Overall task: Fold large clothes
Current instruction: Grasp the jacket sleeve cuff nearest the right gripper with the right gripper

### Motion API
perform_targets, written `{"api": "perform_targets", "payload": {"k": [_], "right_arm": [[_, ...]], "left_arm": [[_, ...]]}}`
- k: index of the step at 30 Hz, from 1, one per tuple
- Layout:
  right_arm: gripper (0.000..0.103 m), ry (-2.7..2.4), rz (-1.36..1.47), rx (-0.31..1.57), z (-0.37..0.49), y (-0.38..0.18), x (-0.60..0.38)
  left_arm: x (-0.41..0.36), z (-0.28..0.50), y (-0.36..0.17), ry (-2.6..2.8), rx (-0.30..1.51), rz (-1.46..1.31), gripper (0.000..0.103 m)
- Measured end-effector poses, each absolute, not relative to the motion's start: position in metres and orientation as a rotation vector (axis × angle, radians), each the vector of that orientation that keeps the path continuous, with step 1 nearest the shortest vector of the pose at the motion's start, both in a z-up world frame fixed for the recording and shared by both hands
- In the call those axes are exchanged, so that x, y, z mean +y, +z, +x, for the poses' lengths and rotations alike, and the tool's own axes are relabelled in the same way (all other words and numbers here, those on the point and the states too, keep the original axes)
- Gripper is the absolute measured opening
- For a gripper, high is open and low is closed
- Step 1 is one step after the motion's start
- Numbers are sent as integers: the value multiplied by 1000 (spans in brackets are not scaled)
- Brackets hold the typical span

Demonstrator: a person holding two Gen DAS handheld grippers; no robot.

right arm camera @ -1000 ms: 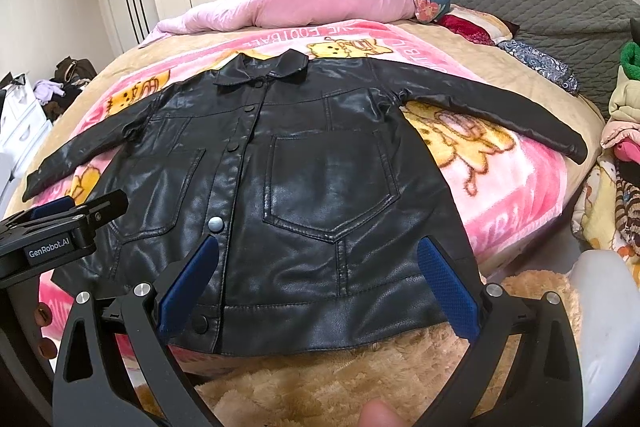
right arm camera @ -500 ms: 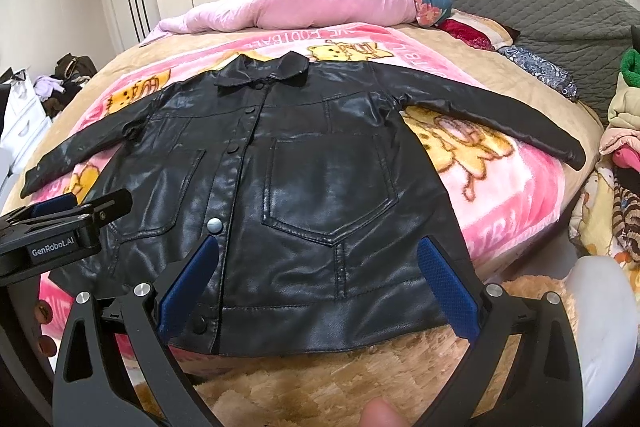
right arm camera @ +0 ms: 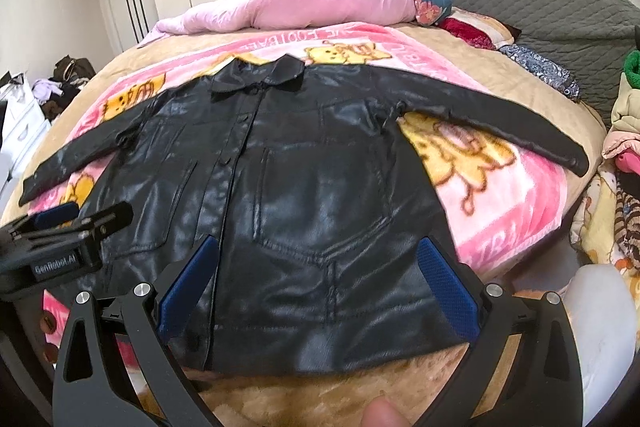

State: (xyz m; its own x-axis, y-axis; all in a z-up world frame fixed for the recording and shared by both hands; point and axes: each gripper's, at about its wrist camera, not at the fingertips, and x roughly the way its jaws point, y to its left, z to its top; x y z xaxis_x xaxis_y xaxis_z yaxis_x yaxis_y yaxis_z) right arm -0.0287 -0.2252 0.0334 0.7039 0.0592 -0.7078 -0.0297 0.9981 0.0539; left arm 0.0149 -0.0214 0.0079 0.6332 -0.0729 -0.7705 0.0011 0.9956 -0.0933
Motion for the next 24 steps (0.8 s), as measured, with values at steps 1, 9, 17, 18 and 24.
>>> {"api": "perform_targets", "payload": {"k": [1,9,17,18,24], "right_arm": [[99,46,37,783,-27,35,-225],[99,45,72,782,1,45,-239],[99,50,113,779,32,55,-250],[99,48,115,780,35,55,-250],[99,31,130,783,62,58,-261]], "left_arm": [[-22,18,8,-39,885,-86,94],[-28,45,12,-45,882,-100,94],[-35,79,24,-62,861,-120,94],[-36,84,26,-64,856,-123,94],[-48,113,28,-81,864,-109,94]]}}
